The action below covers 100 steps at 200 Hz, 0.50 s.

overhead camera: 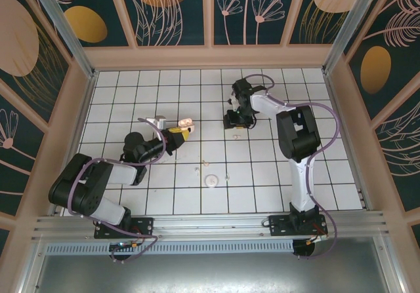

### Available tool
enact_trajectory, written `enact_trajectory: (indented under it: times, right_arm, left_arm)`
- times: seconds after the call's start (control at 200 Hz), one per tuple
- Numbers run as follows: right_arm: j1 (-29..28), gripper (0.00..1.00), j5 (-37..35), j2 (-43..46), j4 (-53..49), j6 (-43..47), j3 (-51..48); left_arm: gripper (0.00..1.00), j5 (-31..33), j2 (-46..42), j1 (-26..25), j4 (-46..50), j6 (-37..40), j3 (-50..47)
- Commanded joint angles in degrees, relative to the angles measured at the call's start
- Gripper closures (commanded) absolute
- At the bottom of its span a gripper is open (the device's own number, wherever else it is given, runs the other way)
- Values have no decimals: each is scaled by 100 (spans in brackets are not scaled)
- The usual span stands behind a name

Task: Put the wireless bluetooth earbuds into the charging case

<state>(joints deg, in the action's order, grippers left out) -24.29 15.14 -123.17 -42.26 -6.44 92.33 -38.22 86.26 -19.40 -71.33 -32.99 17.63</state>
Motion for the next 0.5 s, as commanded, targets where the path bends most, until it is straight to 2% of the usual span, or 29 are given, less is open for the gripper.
enact_trajectory:
  times: [0.0, 0.34, 0.495]
  right_arm:
    - [7, 51, 118, 124, -133, 134, -308]
    - [-30, 52, 184, 970, -66, -64, -1389]
    - [-135, 53, 297, 1196, -64, -146, -1545]
  left_arm:
    - [84, 19, -115, 41, 293, 258, 144]
    - [83, -36, -74, 41, 341, 252, 250]
    - [84, -99, -48, 41, 295, 224, 243]
